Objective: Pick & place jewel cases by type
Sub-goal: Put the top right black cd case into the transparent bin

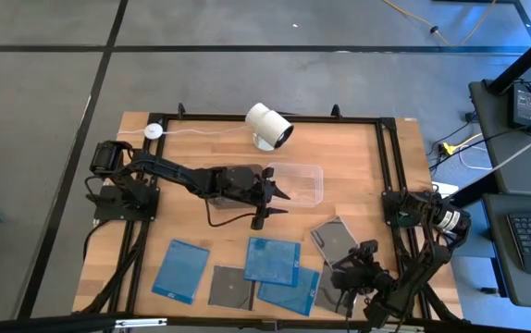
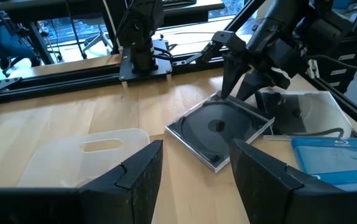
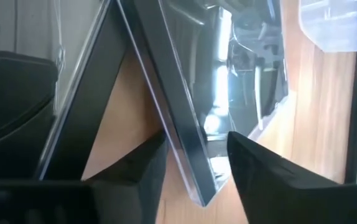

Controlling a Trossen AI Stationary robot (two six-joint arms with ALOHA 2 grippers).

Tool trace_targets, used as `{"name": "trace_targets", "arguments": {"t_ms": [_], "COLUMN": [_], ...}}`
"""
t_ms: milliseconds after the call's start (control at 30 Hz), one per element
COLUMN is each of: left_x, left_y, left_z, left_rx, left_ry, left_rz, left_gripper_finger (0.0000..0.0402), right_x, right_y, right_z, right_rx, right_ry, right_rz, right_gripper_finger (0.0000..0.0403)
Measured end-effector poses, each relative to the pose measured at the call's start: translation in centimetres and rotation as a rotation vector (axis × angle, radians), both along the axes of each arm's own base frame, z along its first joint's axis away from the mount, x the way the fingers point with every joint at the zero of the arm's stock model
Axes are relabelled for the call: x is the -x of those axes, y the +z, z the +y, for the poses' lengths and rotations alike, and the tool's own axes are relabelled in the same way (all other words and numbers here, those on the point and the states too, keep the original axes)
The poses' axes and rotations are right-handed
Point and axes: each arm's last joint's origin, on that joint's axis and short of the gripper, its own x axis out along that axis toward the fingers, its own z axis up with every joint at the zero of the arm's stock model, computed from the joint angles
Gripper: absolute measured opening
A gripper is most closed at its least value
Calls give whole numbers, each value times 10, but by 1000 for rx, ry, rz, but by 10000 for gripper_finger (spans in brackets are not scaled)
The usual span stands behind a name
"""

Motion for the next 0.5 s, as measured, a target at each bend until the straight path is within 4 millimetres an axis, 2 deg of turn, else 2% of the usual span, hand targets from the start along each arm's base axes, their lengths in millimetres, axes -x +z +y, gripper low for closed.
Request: {"name": "trace_targets", "arguments": {"t_ms": [267, 500], "left_x": [0, 0], "left_y": [0, 0], "left_z": [0, 0], "left_rx": [0, 0], "left_ry": [0, 0], "left_rz": [-1, -1], "left_gripper_finger": [189, 185], "right_x": [-1, -1], "right_y": [-2, -2], "right_z": [2, 2], "right_rx": [-27, -28], "right_ry": [-2, 0], "right_rz": [-9, -14], "right_gripper_finger": [101, 76]}}
